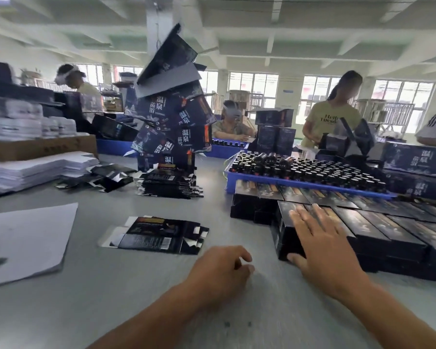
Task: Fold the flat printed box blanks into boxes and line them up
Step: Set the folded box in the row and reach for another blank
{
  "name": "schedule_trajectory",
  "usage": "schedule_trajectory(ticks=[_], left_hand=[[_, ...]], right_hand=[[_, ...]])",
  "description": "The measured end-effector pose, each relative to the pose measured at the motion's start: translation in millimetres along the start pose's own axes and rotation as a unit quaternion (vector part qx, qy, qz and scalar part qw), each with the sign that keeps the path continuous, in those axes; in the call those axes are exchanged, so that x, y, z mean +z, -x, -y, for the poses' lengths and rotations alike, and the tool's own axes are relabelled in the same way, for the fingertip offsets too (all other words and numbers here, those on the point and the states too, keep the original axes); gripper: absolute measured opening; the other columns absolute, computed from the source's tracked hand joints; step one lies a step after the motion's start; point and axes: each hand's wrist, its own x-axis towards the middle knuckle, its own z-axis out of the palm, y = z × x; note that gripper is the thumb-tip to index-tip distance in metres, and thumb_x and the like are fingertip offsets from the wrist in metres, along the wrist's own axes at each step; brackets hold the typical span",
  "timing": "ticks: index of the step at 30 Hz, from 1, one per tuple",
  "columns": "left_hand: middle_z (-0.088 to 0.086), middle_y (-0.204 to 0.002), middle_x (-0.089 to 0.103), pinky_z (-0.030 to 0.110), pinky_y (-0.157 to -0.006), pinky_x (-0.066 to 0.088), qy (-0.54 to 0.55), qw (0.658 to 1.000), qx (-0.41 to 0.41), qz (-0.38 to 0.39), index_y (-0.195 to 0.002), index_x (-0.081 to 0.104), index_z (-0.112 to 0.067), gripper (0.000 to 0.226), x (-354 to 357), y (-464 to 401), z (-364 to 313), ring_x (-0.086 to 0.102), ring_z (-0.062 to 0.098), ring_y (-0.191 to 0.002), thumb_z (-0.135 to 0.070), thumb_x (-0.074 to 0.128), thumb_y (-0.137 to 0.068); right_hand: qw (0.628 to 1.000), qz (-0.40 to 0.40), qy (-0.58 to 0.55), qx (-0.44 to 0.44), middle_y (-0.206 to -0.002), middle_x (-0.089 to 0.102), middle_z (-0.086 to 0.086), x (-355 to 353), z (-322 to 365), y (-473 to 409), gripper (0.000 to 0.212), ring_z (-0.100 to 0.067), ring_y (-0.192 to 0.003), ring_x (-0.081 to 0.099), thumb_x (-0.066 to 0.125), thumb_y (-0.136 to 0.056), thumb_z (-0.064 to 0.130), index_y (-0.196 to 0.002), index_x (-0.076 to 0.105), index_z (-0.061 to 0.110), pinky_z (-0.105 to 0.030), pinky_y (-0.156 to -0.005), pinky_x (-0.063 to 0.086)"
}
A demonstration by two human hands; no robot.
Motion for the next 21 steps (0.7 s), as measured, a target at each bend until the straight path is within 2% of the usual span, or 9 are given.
schedule_trajectory(ticks=[1, 3, 5, 6, 8, 9, 13, 16, 21], left_hand=[[-0.021, -0.093, 0.059, 0.024, -0.076, 0.043, -0.006, 1.0, 0.002, -0.019, -0.119, 0.064, -0.037, 0.028, -2, -1, 2, 0.053, -0.006, -0.078, -0.048, 0.058, -0.095], [-0.017, -0.112, 0.059, 0.028, -0.081, 0.046, -0.052, 0.996, 0.0, -0.079, -0.123, 0.063, -0.037, 0.029, -11, -6, 10, 0.056, 0.001, -0.091, -0.045, 0.055, -0.097], [-0.01, -0.129, 0.055, 0.033, -0.094, 0.046, -0.082, 0.986, -0.026, -0.14, -0.128, 0.061, -0.033, 0.032, -23, -10, 24, 0.054, 0.013, -0.114, -0.039, 0.054, -0.098], [-0.006, -0.134, 0.053, 0.036, -0.099, 0.044, -0.096, 0.982, -0.047, -0.156, -0.132, 0.059, -0.03, 0.034, -29, -12, 33, 0.05, 0.017, -0.121, -0.037, 0.054, -0.098], [0.0, -0.14, 0.049, 0.04, -0.105, 0.04, -0.141, 0.972, -0.108, -0.152, -0.137, 0.055, -0.027, 0.039, -40, -14, 50, 0.044, 0.023, -0.128, -0.038, 0.051, -0.099], [0.003, -0.143, 0.047, 0.044, -0.108, 0.037, -0.164, 0.966, -0.145, -0.138, -0.138, 0.053, -0.026, 0.041, -43, -14, 58, 0.041, 0.026, -0.132, -0.041, 0.049, -0.1], [0.009, -0.155, 0.033, 0.053, -0.116, 0.022, -0.19, 0.948, -0.247, -0.064, -0.14, 0.048, -0.027, 0.052, -45, -12, 72, 0.021, 0.031, -0.147, -0.057, 0.037, -0.099], [0.006, -0.152, 0.038, 0.052, -0.111, 0.028, -0.237, 0.947, -0.219, 0.003, -0.141, 0.047, -0.029, 0.06, -38, -9, 53, 0.03, 0.03, -0.142, -0.065, 0.033, -0.095], [0.005, -0.136, 0.053, 0.046, -0.098, 0.04, -0.312, 0.946, -0.076, 0.042, -0.134, 0.054, -0.032, 0.073, -11, 7, 4, 0.041, 0.028, -0.129, -0.082, 0.027, -0.087]], right_hand=[[0.999, -0.033, -0.02, -0.032, -0.168, 0.015, -0.002, -3, 6, 8, 0.089, -0.026, -0.156, 0.005, 0.062, -0.092, 0.052, -0.16, 0.015, 0.02, -0.039, -0.121, 0.001], [0.991, -0.073, -0.077, -0.078, -0.151, 0.049, -0.004, -7, 20, 27, 0.076, -0.025, -0.145, 0.037, 0.082, -0.08, 0.039, -0.145, 0.051, 0.015, -0.039, -0.115, 0.025], [0.984, -0.059, -0.132, -0.105, -0.135, 0.063, 0.004, -9, 33, 45, 0.065, -0.017, -0.133, 0.05, 0.092, -0.068, 0.034, -0.126, 0.067, 0.021, -0.033, -0.105, 0.036], [0.984, -0.018, -0.14, -0.106, -0.141, 0.056, 0.012, -11, 38, 52, 0.062, -0.01, -0.136, 0.043, 0.087, -0.073, 0.039, -0.13, 0.064, 0.028, -0.027, -0.108, 0.031], [0.974, 0.03, -0.199, -0.099, -0.152, 0.034, 0.026, -2, 36, 59, 0.054, 0.003, -0.144, 0.024, 0.063, -0.093, 0.049, -0.144, 0.046, 0.041, -0.013, -0.112, 0.016], [0.97, 0.041, -0.222, -0.089, -0.153, 0.03, 0.028, 2, 30, 58, 0.051, 0.006, -0.143, 0.023, 0.054, -0.097, 0.051, -0.146, 0.042, 0.043, -0.01, -0.111, 0.015], [0.966, 0.072, -0.237, -0.068, -0.146, 0.043, 0.026, 9, 15, 56, 0.04, 0.007, -0.131, 0.038, 0.046, -0.101, 0.052, -0.139, 0.051, 0.038, -0.006, -0.105, 0.024], [0.962, 0.085, -0.245, -0.079, -0.135, 0.053, 0.024, 14, 11, 56, 0.033, 0.007, -0.123, 0.044, 0.047, -0.101, 0.05, -0.126, 0.062, 0.035, -0.008, -0.101, 0.031], [0.96, 0.081, -0.261, -0.063, -0.119, 0.061, 0.021, 21, 10, 56, 0.028, 0.007, -0.111, 0.049, 0.045, -0.103, 0.043, -0.115, 0.066, 0.029, -0.013, -0.099, 0.038]])
